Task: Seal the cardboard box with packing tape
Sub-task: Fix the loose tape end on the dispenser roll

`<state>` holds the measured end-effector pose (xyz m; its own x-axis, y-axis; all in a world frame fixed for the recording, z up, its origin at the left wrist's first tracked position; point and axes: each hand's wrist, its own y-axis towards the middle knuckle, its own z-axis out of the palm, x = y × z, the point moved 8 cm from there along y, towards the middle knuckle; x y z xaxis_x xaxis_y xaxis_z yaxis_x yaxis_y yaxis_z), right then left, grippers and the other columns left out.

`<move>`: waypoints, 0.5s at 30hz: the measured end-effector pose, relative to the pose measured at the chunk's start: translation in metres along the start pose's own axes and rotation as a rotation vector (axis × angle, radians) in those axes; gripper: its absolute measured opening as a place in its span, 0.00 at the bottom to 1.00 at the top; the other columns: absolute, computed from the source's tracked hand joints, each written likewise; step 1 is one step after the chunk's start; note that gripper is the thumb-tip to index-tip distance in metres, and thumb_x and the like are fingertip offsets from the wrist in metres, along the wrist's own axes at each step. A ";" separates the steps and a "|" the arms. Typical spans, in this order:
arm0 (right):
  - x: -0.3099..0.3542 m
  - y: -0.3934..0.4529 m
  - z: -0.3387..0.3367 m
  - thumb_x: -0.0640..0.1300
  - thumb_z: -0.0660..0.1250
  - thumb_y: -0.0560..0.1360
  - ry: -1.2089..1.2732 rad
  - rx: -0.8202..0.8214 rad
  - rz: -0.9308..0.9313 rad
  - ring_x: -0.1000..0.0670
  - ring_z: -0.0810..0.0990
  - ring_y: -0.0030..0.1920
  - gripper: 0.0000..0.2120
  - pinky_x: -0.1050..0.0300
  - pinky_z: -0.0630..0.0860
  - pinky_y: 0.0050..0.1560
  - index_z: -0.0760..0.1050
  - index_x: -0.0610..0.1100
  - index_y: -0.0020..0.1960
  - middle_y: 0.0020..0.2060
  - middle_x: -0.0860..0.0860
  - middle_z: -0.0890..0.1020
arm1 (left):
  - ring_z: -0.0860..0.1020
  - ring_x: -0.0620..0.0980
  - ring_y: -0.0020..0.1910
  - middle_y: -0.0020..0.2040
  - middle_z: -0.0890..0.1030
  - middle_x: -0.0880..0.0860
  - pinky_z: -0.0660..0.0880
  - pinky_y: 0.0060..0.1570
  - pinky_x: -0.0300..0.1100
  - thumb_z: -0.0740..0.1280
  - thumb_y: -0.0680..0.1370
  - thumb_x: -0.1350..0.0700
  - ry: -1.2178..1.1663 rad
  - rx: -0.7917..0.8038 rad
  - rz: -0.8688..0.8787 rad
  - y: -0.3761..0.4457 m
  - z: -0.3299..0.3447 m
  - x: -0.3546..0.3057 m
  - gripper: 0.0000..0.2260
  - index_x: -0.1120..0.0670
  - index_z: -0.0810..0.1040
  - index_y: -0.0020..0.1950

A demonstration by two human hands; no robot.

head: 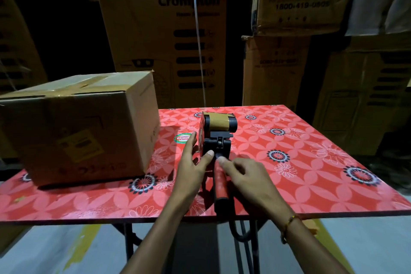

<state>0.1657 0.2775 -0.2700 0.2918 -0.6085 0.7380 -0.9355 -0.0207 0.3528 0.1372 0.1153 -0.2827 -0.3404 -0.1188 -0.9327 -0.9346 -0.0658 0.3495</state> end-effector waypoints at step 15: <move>0.029 0.065 -0.038 0.65 0.53 0.79 -0.053 -0.199 -0.331 0.50 0.62 0.70 0.25 0.52 0.64 0.69 0.67 0.62 0.74 0.71 0.56 0.67 | 0.60 0.39 0.77 0.80 0.61 0.41 0.61 0.76 0.51 0.65 0.77 0.38 0.167 -0.023 0.215 0.037 0.003 -0.039 0.32 0.37 0.58 0.79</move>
<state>0.1210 0.2890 -0.2037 0.5561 -0.6350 0.5362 -0.7336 -0.0718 0.6758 0.1160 0.1202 -0.2337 -0.5069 -0.2944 -0.8102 -0.8397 -0.0439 0.5413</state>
